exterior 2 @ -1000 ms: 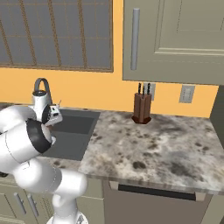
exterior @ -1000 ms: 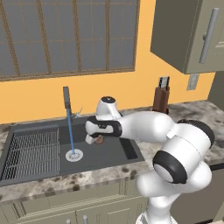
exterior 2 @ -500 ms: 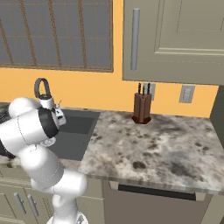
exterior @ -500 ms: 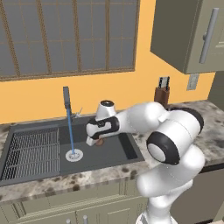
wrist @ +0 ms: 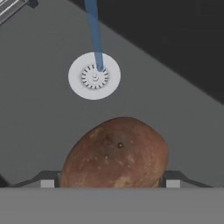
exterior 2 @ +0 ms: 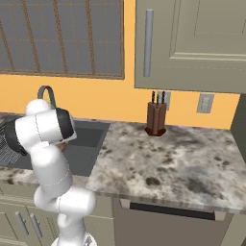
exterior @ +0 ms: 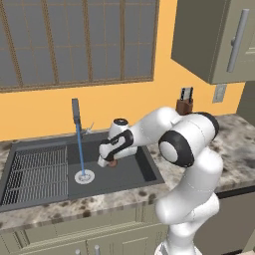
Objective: Turn on the sink faucet. Then move the potato from the counter to the sink. Turn off the sink. Move the vegetable from the sink to the pot next to the stove. Finally move the pot to the front left burner.
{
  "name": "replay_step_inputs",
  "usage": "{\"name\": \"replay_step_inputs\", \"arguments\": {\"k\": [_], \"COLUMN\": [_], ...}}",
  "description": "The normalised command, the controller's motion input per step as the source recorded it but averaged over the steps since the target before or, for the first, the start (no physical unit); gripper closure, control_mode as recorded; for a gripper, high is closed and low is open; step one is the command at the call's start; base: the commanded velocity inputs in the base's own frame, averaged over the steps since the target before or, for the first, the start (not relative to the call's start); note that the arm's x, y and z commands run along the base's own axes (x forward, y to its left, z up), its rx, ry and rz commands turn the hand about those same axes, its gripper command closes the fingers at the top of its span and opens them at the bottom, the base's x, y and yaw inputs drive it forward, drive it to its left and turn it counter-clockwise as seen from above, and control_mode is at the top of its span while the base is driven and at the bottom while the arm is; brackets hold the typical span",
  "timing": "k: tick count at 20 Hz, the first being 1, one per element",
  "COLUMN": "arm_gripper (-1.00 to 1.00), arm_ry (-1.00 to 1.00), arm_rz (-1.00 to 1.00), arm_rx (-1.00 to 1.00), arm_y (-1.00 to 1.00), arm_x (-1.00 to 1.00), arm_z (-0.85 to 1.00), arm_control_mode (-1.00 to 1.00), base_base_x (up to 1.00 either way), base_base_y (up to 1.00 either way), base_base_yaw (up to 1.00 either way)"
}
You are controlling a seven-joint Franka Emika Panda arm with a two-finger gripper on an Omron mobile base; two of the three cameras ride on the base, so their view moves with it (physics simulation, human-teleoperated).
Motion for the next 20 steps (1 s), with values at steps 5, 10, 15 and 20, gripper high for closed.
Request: {"name": "replay_step_inputs", "arguments": {"k": [5,10,15,20], "arm_gripper": [1.00,1.00,1.00,1.00], "arm_ry": [0.00,0.00,0.01,0.01], "arm_rz": [-0.08,-0.08,-0.08,-0.09], "arm_rx": [0.00,0.00,0.00,-0.01], "arm_y": [0.00,0.00,0.00,0.00], "arm_x": [0.32,0.25,0.17,0.09], "arm_z": [-0.32,-0.29,-0.25,-0.33], "arm_control_mode": [-1.00,-1.00,-1.00,-1.00], "base_base_x": [0.00,0.00,0.00,0.00], "base_base_y": [0.00,0.00,0.00,0.00], "base_base_yaw": [0.00,0.00,0.00,0.00]}}
